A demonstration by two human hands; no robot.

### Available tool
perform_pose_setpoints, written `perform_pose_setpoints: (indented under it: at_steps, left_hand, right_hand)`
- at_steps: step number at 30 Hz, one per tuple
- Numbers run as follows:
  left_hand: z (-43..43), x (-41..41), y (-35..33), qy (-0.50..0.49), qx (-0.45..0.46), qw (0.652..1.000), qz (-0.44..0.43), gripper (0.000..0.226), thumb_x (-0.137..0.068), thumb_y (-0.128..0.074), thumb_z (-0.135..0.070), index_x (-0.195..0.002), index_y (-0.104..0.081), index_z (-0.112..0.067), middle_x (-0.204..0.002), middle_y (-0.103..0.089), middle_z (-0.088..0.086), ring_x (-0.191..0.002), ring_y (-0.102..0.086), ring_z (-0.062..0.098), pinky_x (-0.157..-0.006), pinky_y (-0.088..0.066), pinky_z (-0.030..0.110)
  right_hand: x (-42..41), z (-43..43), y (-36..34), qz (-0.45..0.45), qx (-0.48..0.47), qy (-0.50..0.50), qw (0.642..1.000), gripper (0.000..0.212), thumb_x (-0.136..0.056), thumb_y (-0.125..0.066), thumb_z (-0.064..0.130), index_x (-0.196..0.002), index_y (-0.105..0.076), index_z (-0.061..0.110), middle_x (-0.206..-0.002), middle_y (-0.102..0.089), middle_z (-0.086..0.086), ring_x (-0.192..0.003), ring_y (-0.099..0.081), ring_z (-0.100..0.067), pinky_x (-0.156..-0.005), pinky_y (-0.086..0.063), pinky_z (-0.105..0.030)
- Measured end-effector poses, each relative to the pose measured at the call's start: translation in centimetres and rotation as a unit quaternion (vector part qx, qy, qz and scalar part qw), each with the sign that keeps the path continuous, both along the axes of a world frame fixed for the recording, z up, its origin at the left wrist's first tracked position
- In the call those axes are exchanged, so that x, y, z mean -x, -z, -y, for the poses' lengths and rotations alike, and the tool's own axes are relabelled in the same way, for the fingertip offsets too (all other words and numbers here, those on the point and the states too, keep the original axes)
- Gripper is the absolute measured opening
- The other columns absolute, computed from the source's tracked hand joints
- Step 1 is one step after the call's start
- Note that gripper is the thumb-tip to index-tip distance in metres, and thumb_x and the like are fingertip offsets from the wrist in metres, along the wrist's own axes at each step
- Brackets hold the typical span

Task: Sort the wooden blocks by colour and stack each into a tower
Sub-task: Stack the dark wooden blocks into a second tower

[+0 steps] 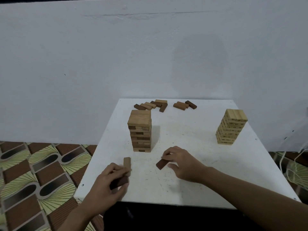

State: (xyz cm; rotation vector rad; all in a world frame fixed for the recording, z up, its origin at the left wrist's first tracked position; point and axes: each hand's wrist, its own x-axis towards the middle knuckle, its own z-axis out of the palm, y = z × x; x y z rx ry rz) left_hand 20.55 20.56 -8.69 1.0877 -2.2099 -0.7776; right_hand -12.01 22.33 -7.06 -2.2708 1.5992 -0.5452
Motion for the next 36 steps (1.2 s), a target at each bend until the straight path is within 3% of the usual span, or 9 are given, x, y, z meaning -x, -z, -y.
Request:
perform_pose_setpoints:
  at_steps: [3, 7, 13, 17, 24, 29, 31, 34, 36]
  left_hand:
    - [0.2, 1.5, -0.2, 0.056, 0.002, 0.998, 0.027, 0.047, -0.084, -0.079, -0.049, -0.129, -0.069, -0.038, -0.107, -0.052, -0.021, -0.105, -0.059, 0.007, -0.086, -0.046, 0.013]
    - [1.1, 4.7, -0.3, 0.107, 0.004, 0.994, 0.034, 0.052, -0.082, -0.079, -0.053, -0.127, -0.072, -0.028, -0.101, -0.054, -0.019, -0.105, -0.06, 0.006, -0.093, -0.047, 0.018]
    - [1.7, 9.6, 0.2, 0.134, 0.032, 0.989, 0.047, 0.037, -0.086, -0.076, -0.049, -0.118, -0.075, -0.029, -0.097, -0.047, -0.02, -0.103, -0.054, 0.001, -0.089, -0.043, 0.014]
    - [1.5, 12.1, 0.1, 0.13, 0.096, 0.985, 0.056, 0.038, -0.087, -0.073, -0.05, -0.118, -0.076, -0.028, -0.094, -0.044, -0.021, -0.096, -0.043, -0.003, -0.08, -0.04, 0.012]
    - [1.6, 12.6, -0.2, 0.133, 0.099, 0.985, 0.044, 0.046, -0.085, -0.076, -0.052, -0.122, -0.074, -0.024, -0.109, -0.055, -0.016, -0.106, -0.049, 0.002, -0.09, -0.04, 0.013]
    - [1.3, 9.6, -0.5, 0.081, 0.135, 0.985, 0.078, 0.058, -0.086, -0.066, -0.067, -0.128, -0.07, -0.027, -0.123, -0.058, -0.013, -0.111, -0.05, 0.006, -0.091, -0.049, 0.024]
    - [1.2, 8.7, -0.5, 0.065, 0.105, 0.986, 0.115, 0.066, -0.087, -0.06, -0.072, -0.14, -0.06, -0.033, -0.136, -0.052, -0.015, -0.118, -0.046, 0.001, -0.097, -0.045, 0.017]
    - [1.1, 8.3, 0.0, 0.076, 0.065, 0.985, 0.141, 0.072, -0.094, -0.055, -0.066, -0.155, -0.039, -0.033, -0.154, -0.036, -0.016, -0.132, -0.033, -0.005, -0.105, -0.021, 0.003]
    - [1.0, 8.7, -0.1, 0.08, 0.059, 0.987, 0.129, 0.067, -0.098, -0.055, -0.058, -0.156, -0.037, -0.03, -0.152, -0.036, -0.017, -0.129, -0.033, -0.009, -0.105, -0.021, 0.0]
  right_hand:
    - [0.1, 0.4, -0.2, -0.003, -0.006, -0.003, 1.0, 0.027, -0.096, -0.06, 0.018, -0.121, -0.07, 0.019, -0.118, -0.063, 0.007, -0.108, -0.049, -0.006, -0.095, -0.04, -0.02]
    - [0.1, 0.3, -0.7, -0.02, -0.018, 0.016, 1.0, 0.025, -0.094, -0.064, 0.034, -0.115, -0.07, 0.024, -0.104, -0.064, 0.007, -0.095, -0.051, -0.009, -0.086, -0.047, -0.03]
    - [1.0, -0.2, -0.8, -0.026, 0.012, 0.055, 0.998, 0.026, -0.096, -0.061, 0.035, -0.119, -0.071, 0.027, -0.105, -0.066, 0.006, -0.097, -0.045, -0.009, -0.078, -0.036, -0.02]
    - [1.3, -0.5, -0.7, 0.006, -0.002, 0.06, 0.998, 0.027, -0.099, -0.057, 0.021, -0.122, -0.071, 0.023, -0.106, -0.067, 0.003, -0.092, -0.049, -0.01, -0.075, -0.031, -0.009]
    - [1.4, -0.9, -1.2, 0.049, -0.006, 0.073, 0.996, 0.023, -0.092, -0.061, 0.017, -0.111, -0.074, 0.017, -0.101, -0.072, 0.006, -0.089, -0.057, -0.008, -0.079, -0.038, -0.009]
    - [1.2, -1.2, -2.0, 0.012, -0.052, 0.071, 0.996, 0.052, -0.082, -0.065, 0.056, -0.123, -0.062, 0.024, -0.109, -0.063, 0.012, -0.099, -0.048, -0.006, -0.088, -0.045, -0.027]
    - [0.9, -1.2, -2.1, -0.015, -0.071, 0.062, 0.995, 0.068, -0.077, -0.067, 0.067, -0.13, -0.057, 0.025, -0.115, -0.06, 0.012, -0.103, -0.046, -0.007, -0.09, -0.045, -0.029]
    - [0.3, -1.1, -2.1, -0.037, -0.068, 0.047, 0.996, 0.059, -0.078, -0.07, 0.065, -0.122, -0.06, 0.027, -0.107, -0.056, 0.014, -0.097, -0.043, -0.008, -0.086, -0.044, -0.03]
    - [0.0, -0.9, -2.0, -0.035, -0.074, 0.043, 0.996, 0.055, -0.081, -0.072, 0.058, -0.125, -0.06, 0.027, -0.11, -0.057, 0.013, -0.099, -0.044, -0.008, -0.087, -0.043, -0.03]
